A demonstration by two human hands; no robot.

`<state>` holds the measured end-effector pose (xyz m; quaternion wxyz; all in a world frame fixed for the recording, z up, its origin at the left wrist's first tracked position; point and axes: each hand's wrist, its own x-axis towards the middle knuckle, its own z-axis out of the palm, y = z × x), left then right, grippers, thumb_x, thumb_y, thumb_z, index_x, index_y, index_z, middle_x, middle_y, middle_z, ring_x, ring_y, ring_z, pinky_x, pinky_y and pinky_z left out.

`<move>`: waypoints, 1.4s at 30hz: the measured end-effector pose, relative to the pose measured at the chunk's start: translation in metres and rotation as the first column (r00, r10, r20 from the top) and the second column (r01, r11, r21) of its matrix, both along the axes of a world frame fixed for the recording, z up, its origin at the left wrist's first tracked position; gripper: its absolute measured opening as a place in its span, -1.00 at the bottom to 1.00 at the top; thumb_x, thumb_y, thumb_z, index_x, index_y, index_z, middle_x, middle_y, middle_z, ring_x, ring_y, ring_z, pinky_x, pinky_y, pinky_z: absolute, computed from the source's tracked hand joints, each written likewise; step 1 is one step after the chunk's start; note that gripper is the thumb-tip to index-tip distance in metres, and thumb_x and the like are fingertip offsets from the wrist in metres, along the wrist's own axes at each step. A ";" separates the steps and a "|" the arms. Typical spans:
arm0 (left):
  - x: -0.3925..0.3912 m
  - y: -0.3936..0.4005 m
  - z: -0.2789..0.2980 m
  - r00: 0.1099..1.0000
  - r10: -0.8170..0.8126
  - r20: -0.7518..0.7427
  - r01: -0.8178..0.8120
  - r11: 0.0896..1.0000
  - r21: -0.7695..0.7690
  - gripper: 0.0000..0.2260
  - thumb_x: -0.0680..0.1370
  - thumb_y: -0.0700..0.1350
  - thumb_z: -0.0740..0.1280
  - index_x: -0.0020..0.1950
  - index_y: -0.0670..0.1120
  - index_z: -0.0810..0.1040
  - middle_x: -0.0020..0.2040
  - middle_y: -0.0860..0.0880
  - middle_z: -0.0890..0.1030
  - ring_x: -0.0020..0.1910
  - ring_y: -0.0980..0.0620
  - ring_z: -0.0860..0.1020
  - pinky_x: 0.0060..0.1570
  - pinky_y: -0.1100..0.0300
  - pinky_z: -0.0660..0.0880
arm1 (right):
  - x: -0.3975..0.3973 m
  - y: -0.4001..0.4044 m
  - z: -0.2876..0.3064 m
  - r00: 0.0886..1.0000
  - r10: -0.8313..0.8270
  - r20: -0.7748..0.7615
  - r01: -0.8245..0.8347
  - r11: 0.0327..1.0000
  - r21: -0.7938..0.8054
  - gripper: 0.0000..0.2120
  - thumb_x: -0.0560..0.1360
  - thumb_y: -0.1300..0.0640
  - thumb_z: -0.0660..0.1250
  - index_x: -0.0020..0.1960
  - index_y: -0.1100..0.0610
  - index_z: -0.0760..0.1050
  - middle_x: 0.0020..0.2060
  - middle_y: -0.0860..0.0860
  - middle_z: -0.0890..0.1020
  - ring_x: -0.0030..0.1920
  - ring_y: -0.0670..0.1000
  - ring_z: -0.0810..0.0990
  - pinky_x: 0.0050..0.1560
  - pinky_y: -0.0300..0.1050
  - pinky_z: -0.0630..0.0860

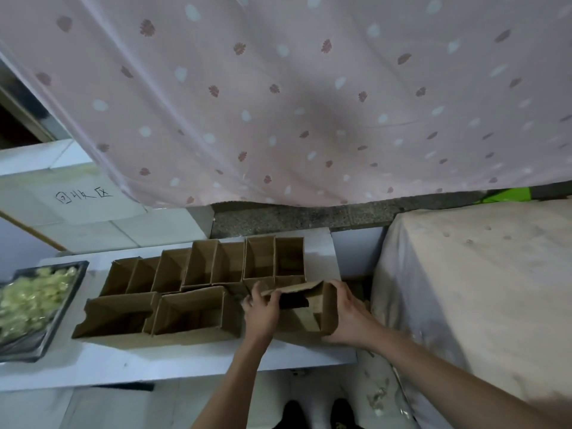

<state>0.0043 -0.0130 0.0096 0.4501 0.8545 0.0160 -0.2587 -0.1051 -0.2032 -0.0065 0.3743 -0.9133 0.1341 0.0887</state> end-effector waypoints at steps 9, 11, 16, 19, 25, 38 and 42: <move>0.022 0.012 -0.014 0.949 0.077 -0.305 -0.080 0.997 0.003 -0.29 0.61 0.07 0.33 0.63 0.01 0.01 0.50 -0.22 0.28 0.42 -0.27 0.35 0.42 -0.20 0.34 | -0.004 0.005 -0.024 0.986 -0.073 -0.151 0.095 0.984 0.150 0.33 0.24 -0.08 0.65 0.55 -0.08 -0.36 0.57 -0.04 -0.04 0.55 0.08 0.12 0.48 -0.11 0.15; 0.027 0.012 -0.013 0.937 0.042 -0.348 -0.045 0.999 0.000 -0.33 0.58 0.05 0.37 0.59 -0.01 0.12 0.40 -0.20 0.38 0.31 -0.22 0.44 0.33 -0.13 0.45 | 0.000 -0.001 -0.024 0.971 -0.094 -0.218 0.129 0.980 0.153 0.35 0.24 -0.07 0.65 0.55 -0.09 -0.39 0.58 -0.03 -0.08 0.56 0.11 0.06 0.51 -0.06 0.12; 0.042 0.023 -0.006 0.888 -0.089 -0.452 0.081 0.996 -0.036 -0.37 0.50 -0.06 0.49 0.49 -0.04 0.28 0.21 -0.16 0.50 0.14 -0.14 0.54 0.09 0.03 0.58 | 0.012 -0.011 -0.011 0.902 -0.047 -0.430 0.079 0.995 0.057 0.41 0.25 -0.08 0.64 0.55 -0.03 -0.49 0.59 0.10 0.02 0.56 0.19 0.12 0.54 0.12 0.17; 0.051 0.030 -0.004 0.867 -0.137 -0.480 0.142 0.990 -0.026 -0.47 0.46 -0.13 0.53 0.37 -0.09 0.42 0.18 -0.18 0.56 0.13 -0.14 0.59 0.16 -0.06 0.60 | 0.016 -0.010 -0.006 0.862 -0.055 -0.504 0.082 0.996 0.032 0.30 0.35 0.04 0.60 0.57 -0.03 -0.44 0.55 0.12 0.21 0.49 0.16 0.30 0.46 0.04 0.33; 0.056 0.028 -0.010 0.865 -0.199 -0.460 0.280 0.953 0.114 -0.69 0.48 -0.08 0.51 0.15 -0.08 0.52 0.08 -0.13 0.61 0.02 -0.06 0.61 0.01 0.08 0.65 | 0.020 -0.024 -0.005 0.839 -0.118 -0.532 0.288 0.925 0.249 -0.43 0.61 0.26 0.19 0.55 -0.12 0.22 0.37 0.08 0.48 0.20 0.07 0.55 0.15 -0.07 0.53; 0.047 0.006 -0.021 0.825 -0.296 -0.481 0.394 0.912 0.115 -0.47 0.40 -0.12 0.57 0.23 -0.01 0.35 0.02 -0.03 0.49 -0.08 0.03 0.50 -0.10 0.13 0.59 | 0.042 0.014 -0.004 0.742 -0.367 -0.561 0.481 0.874 0.065 -0.14 0.45 0.05 0.52 0.56 0.18 0.09 0.45 0.12 0.37 0.42 0.12 0.38 0.26 -0.09 0.42; 0.046 0.008 -0.033 0.864 -0.281 -0.417 0.365 0.921 0.137 -0.33 0.42 -0.14 0.56 0.39 -0.07 0.25 0.19 -0.07 0.49 0.15 -0.06 0.51 0.20 0.05 0.53 | 0.035 0.014 -0.003 0.720 -0.326 -0.613 0.491 0.863 0.117 0.15 0.36 0.07 0.59 0.62 0.13 -0.17 0.55 0.11 0.23 0.51 0.16 0.27 0.36 -0.06 0.35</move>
